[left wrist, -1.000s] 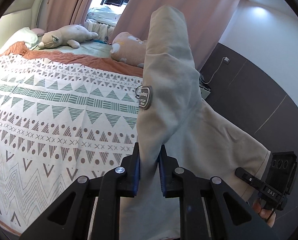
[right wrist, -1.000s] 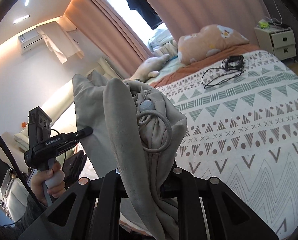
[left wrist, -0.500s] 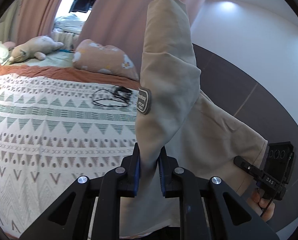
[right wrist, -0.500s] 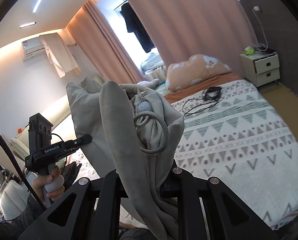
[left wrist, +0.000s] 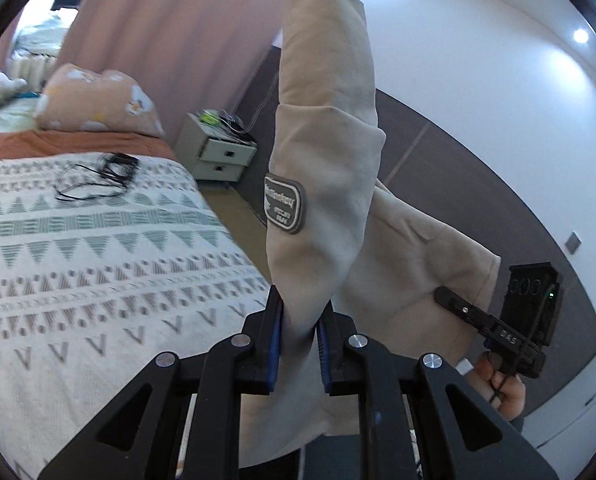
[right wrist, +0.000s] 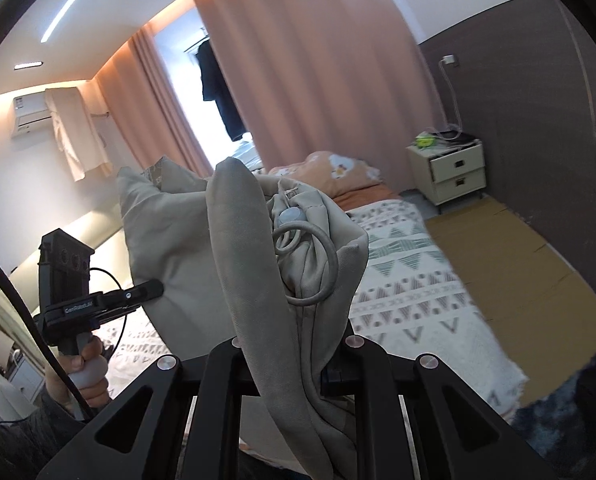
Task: Fold large clothes
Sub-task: 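Lift the folded jacket off the bed with both grippers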
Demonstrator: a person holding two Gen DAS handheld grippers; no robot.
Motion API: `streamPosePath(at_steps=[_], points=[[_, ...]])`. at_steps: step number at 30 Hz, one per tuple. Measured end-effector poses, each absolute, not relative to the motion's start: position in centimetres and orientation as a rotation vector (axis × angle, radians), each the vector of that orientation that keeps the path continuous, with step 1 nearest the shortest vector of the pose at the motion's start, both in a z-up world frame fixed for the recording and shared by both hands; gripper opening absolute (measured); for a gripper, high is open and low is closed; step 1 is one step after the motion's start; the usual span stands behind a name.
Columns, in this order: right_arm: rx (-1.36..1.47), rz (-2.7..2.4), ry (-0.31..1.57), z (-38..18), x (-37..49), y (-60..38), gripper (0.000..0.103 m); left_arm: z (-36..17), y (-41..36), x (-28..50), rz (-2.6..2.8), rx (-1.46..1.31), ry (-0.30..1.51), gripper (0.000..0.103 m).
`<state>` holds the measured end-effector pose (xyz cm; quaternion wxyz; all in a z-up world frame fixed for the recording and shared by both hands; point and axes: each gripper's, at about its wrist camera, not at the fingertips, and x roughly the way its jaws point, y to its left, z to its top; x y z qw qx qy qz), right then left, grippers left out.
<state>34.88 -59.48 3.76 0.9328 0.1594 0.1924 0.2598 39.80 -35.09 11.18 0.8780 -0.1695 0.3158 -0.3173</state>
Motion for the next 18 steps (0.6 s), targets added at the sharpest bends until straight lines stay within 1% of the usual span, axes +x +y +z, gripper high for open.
streamPosePath(at_steps=[5, 9, 14, 18], points=[[0.329, 0.457, 0.409, 4.2, 33.7, -61.7, 0.011, 10.2, -39.7, 40.6, -0.735, -0.349, 0.699, 0.017], [0.326, 0.425, 0.432, 4.3, 33.7, -61.1, 0.011, 8.3, -41.9, 42.2, -0.757, -0.357, 0.741, 0.017], [0.323, 0.406, 0.498, 3.0, 37.1, -59.5, 0.011, 5.0, -44.0, 45.7, -0.722, -0.329, 0.797, 0.017], [0.332, 0.378, 0.585, 0.9, 41.6, -58.6, 0.011, 1.5, -44.7, 50.0, -0.696, -0.335, 0.894, 0.017]])
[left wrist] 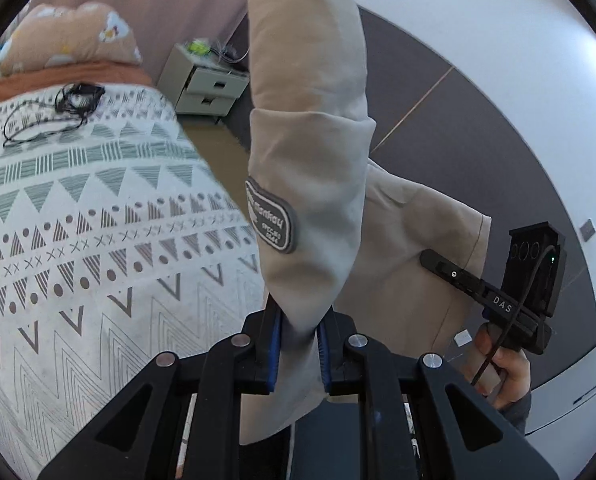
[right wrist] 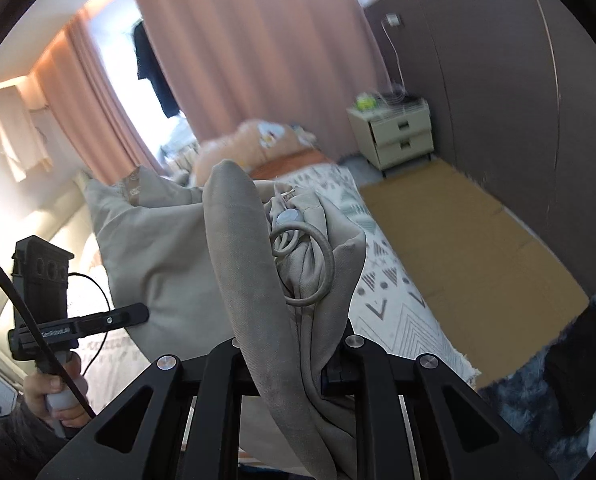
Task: Fold large clothes
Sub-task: 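Lift the folded jacket off the bed with both grippers, then carry the folded jacket to the bed corner and lower it with both grippers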
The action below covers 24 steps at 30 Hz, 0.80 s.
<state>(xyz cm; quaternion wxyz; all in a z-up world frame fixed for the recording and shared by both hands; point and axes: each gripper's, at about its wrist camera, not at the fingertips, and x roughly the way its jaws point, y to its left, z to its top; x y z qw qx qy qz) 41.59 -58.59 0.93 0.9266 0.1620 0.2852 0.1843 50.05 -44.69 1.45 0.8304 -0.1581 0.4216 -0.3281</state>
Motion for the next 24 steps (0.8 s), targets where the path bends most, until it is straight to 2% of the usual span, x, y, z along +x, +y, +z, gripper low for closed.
streamPosePath(at_steps=[13, 18, 19, 21, 22, 24], points=[[0.351, 0.298, 0.789, -1.7, 55.7, -55.5, 0.012, -9.2, -41.7, 63.4, -0.596, -0.406, 1.052, 0.017], [0.365, 0.218, 0.873, -4.1, 60.9, -53.4, 0.02, -14.6, -41.7, 66.3, -0.485, -0.345, 1.137, 0.02], [0.36, 0.202, 0.883, -4.5, 61.6, -52.9, 0.026, -15.6, -41.3, 66.7, -0.472, -0.374, 1.163, 0.021], [0.328, 0.141, 0.888, -4.6, 62.9, -51.9, 0.045, -17.3, -40.2, 67.4, -0.469, -0.458, 1.205, 0.023], [0.303, 0.098, 0.89, -4.8, 63.5, -51.5, 0.066, -17.8, -39.8, 67.5, -0.478, -0.486, 1.217, 0.027], [0.266, 0.047, 0.882, -4.4, 63.4, -50.9, 0.083, -18.3, -39.7, 67.5, -0.503, -0.486, 1.228, 0.03]])
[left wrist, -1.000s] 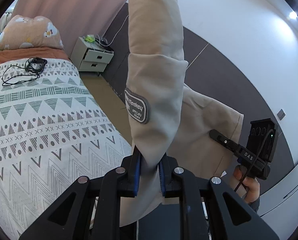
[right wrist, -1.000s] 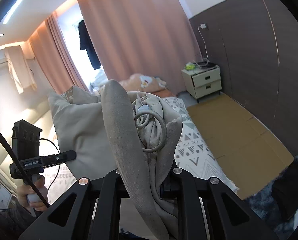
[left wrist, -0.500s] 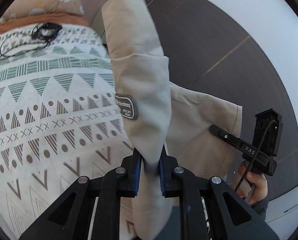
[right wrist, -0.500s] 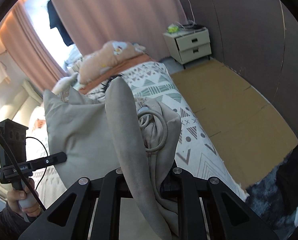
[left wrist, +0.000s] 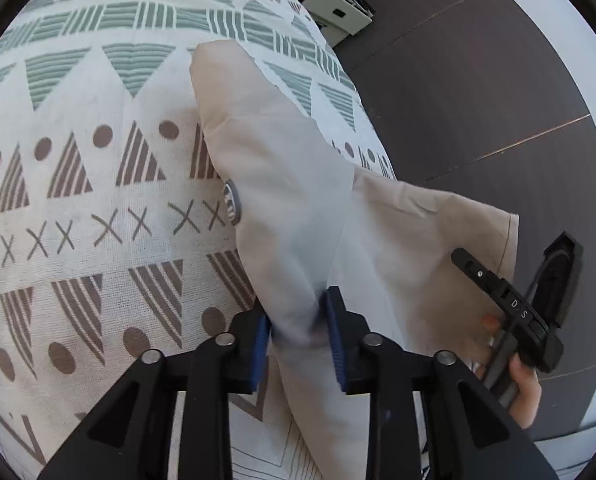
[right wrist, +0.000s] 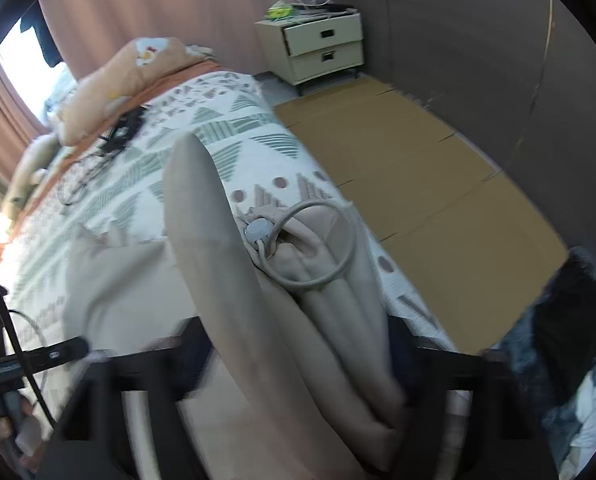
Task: Fold large clothes
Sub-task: 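Carry the folded jacket to the bed corner and lower it with both grippers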
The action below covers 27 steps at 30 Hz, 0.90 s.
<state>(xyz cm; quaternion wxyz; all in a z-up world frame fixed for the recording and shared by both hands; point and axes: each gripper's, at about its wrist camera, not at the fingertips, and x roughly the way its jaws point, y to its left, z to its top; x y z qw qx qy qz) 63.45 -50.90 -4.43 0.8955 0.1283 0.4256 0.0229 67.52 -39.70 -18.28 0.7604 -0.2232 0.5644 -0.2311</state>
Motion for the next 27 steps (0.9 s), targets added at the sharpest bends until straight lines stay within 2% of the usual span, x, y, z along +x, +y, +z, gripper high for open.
streamPosePath(at_steps=[3, 5, 8, 14, 23, 27], points=[[0.259, -0.005, 0.856, -3.1, 62.5, -50.9, 0.083, -18.1, -40.3, 66.9, -0.546, -0.442, 1.242, 0.045], [0.259, -0.044, 0.839, -1.7, 61.4, -51.7, 0.083, -17.7, -40.7, 66.5, -0.574, -0.418, 1.247, 0.058], [0.27, -0.087, 0.808, 0.2, 58.5, -53.6, 0.083, -17.1, -41.2, 65.9, -0.603, -0.37, 1.236, 0.068], [0.335, -0.134, 0.766, 2.2, 50.0, -57.7, 0.086, -15.4, -41.0, 64.5, -0.627, -0.36, 1.218, 0.068], [0.514, -0.295, 0.792, -1.9, 38.0, -61.4, 0.086, -15.0, -40.4, 62.5, -0.595, -0.276, 1.175, 0.068], [0.615, -0.267, 0.8, -3.8, 36.3, -61.8, 0.086, -15.5, -40.2, 61.5, -0.604, -0.263, 1.166, 0.068]])
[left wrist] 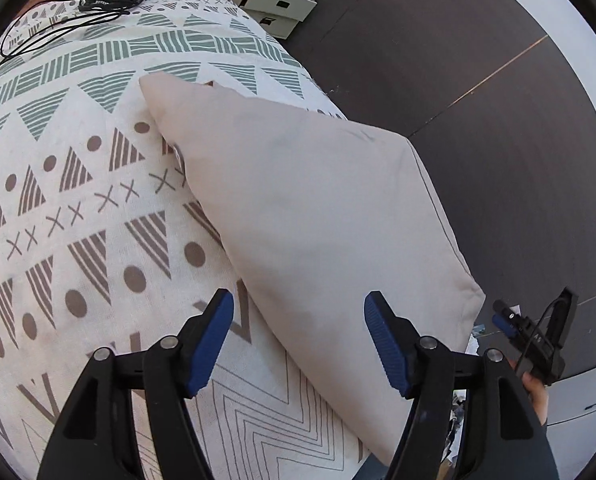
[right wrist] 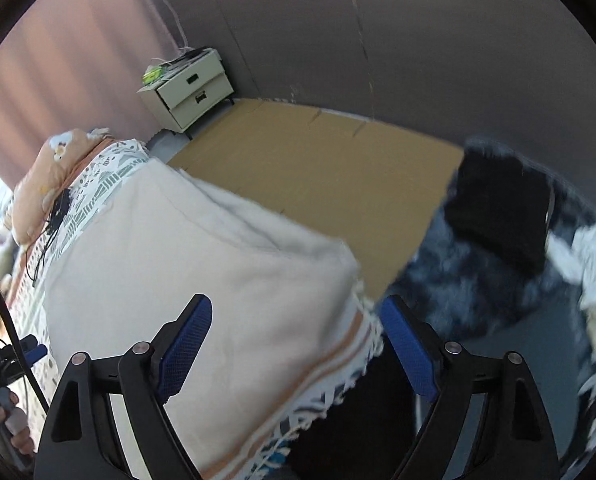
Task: Fold large clothes
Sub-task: 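Carry the folded jacket to the bed corner and lower it with both grippers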
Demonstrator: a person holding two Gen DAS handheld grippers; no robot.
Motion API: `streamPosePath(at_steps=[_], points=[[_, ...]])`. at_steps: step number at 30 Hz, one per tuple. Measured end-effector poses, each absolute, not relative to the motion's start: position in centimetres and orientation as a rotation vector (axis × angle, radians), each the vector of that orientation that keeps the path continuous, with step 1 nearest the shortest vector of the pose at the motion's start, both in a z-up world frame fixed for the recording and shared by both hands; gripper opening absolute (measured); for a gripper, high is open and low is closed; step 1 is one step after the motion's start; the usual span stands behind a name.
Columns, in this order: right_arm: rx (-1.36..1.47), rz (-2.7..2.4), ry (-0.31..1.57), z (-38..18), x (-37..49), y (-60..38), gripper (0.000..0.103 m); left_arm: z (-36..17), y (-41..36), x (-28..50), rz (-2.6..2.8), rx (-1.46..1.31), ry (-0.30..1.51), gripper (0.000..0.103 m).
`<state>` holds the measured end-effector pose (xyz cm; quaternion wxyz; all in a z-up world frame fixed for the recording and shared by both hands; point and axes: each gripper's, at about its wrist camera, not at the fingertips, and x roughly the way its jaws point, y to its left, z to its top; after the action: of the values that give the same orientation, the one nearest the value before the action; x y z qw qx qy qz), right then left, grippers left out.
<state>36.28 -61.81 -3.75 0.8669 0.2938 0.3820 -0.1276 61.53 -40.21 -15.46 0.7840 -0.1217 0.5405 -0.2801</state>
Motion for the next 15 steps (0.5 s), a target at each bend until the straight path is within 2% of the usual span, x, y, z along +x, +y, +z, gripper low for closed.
streamPosePath(at_steps=[1, 3, 4, 5, 6, 8, 9, 11, 15], points=[[0.646, -0.247, 0.802, -4.3, 35.9, -62.0, 0.086, -15.6, -40.3, 61.3, -0.605, -0.253, 1.163, 0.068], [0.69, -0.217, 0.813, -5.4, 36.0, -62.4, 0.075, -15.9, -40.5, 61.1, -0.615, -0.242, 1.161, 0.068], [0.705, -0.194, 0.807, -5.7, 36.3, -62.4, 0.061, -16.1, -40.6, 61.2, -0.624, -0.239, 1.158, 0.068], [0.715, -0.174, 0.803, -6.0, 36.9, -62.2, 0.053, -16.4, -40.8, 61.3, -0.627, -0.235, 1.156, 0.068], [0.721, -0.164, 0.804, -6.2, 37.3, -62.2, 0.051, -16.6, -41.0, 61.5, -0.627, -0.234, 1.155, 0.067], [0.723, -0.152, 0.806, -6.4, 37.8, -62.4, 0.034, -17.0, -41.2, 62.0, -0.629, -0.238, 1.163, 0.055], [0.714, -0.164, 0.805, -6.7, 38.0, -62.3, 0.03, -17.3, -41.5, 62.3, -0.63, -0.241, 1.172, 0.052], [0.705, -0.176, 0.786, -6.7, 38.5, -62.7, 0.014, -17.5, -41.8, 62.6, -0.626, -0.241, 1.171, 0.051], [0.719, -0.211, 0.746, -6.4, 38.6, -64.2, 0.01, -17.9, -42.6, 63.6, -0.616, -0.247, 1.167, 0.051]])
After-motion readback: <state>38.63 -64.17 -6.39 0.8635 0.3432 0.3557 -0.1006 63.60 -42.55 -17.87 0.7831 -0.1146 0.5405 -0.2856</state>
